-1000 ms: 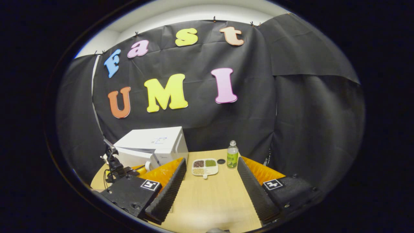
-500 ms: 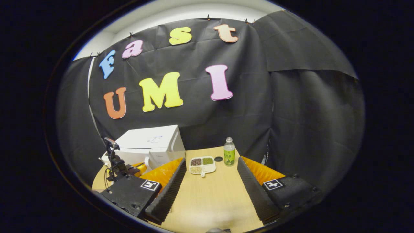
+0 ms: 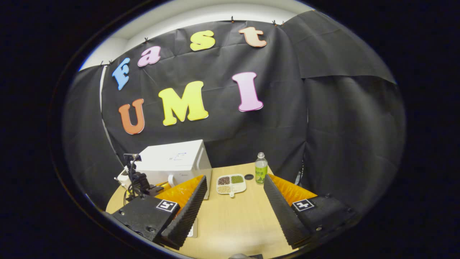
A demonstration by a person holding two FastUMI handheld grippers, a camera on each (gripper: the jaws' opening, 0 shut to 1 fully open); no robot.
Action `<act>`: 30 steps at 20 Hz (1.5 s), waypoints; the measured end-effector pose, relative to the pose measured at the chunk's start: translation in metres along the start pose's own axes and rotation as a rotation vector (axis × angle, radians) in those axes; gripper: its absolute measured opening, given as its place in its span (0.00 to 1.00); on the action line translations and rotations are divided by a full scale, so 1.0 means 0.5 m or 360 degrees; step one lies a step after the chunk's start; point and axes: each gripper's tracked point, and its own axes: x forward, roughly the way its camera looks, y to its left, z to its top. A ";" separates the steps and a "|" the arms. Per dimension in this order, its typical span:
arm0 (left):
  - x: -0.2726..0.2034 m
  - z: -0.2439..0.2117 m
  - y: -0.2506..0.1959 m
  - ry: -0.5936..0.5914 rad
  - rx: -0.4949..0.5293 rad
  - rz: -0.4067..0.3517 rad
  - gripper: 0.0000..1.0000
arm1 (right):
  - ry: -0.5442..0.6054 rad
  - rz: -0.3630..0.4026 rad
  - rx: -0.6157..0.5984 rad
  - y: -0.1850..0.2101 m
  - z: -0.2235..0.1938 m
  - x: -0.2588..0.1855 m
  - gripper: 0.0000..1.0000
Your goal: Open the microwave oven with the left hand, put the food in, and close the microwave oven.
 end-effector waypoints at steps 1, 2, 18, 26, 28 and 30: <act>-0.001 0.003 0.004 -0.0003 0.0005 0.0007 0.00 | -0.0014 -0.0002 -0.0010 0.002 0.005 -0.003 1.00; -0.006 0.004 0.006 -0.0002 0.0002 0.0010 0.00 | -0.0027 -0.0002 -0.0021 0.003 0.009 -0.007 1.00; -0.366 0.214 0.062 -0.0332 0.0254 0.0141 0.96 | -0.0181 0.0110 -0.0285 0.128 0.028 -0.072 0.92; -0.587 0.267 0.188 -0.0431 0.0264 0.0341 0.96 | -0.0289 0.0175 -0.0309 0.192 0.029 -0.100 0.92; -0.634 0.265 0.214 -0.0435 0.0225 0.0395 0.96 | -0.0280 0.0191 -0.0307 0.207 0.017 -0.100 0.92; -0.673 0.270 0.238 -0.0450 0.0194 0.0462 0.96 | -0.0292 0.0212 -0.0299 0.222 0.014 -0.107 1.00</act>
